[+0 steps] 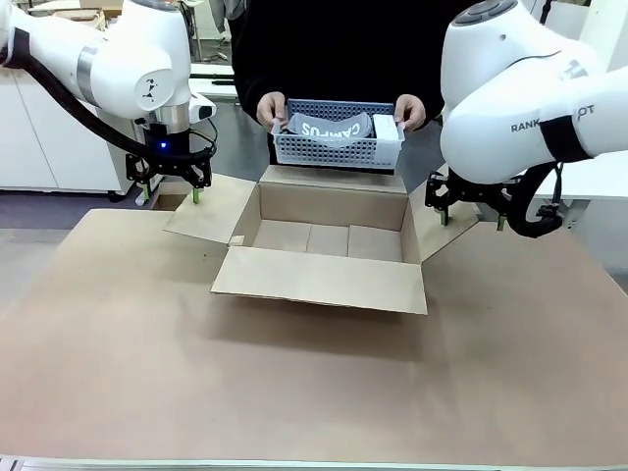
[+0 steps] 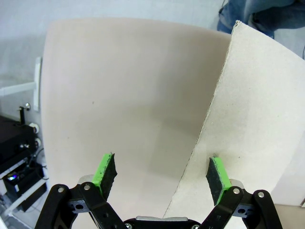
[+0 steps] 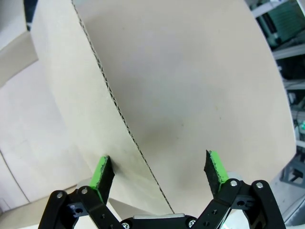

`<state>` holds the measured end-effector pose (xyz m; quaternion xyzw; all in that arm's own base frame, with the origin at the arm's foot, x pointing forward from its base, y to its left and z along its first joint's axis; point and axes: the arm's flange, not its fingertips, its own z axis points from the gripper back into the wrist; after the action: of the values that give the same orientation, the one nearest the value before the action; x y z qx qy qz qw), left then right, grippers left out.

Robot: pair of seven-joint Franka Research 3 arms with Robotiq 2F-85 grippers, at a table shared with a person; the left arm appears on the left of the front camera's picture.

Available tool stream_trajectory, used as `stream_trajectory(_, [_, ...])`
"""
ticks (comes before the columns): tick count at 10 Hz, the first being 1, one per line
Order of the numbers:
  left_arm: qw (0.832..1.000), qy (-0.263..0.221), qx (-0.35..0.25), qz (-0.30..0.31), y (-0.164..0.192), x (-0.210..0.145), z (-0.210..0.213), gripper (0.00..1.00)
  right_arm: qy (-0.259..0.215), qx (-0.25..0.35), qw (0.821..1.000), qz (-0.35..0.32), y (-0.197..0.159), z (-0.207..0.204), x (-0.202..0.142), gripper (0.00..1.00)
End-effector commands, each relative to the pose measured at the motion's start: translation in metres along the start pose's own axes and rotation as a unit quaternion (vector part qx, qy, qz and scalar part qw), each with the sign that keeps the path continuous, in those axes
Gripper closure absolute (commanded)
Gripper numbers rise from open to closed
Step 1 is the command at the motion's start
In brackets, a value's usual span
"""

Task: Pack the gift set into the box.
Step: Lift both hands away from the flaps of the Package Box.

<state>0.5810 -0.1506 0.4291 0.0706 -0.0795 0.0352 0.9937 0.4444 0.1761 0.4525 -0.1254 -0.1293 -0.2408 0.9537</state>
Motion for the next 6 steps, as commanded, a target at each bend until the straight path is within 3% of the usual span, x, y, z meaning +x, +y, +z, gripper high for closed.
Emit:
stream_trajectory(1, [1.000,-0.006,0.009,0.003,0.0020,-0.0005,0.0005,0.00,0.002,0.000,1.000,-0.008,-0.0048,-0.0016,-0.0017,0.00])
stream_trajectory(6, [1.000,-0.006,0.009,0.003,0.0020,-0.0005,0.0005,0.00,0.002,0.000,1.000,-0.008,-0.0048,-0.0016,-0.0017,0.00])
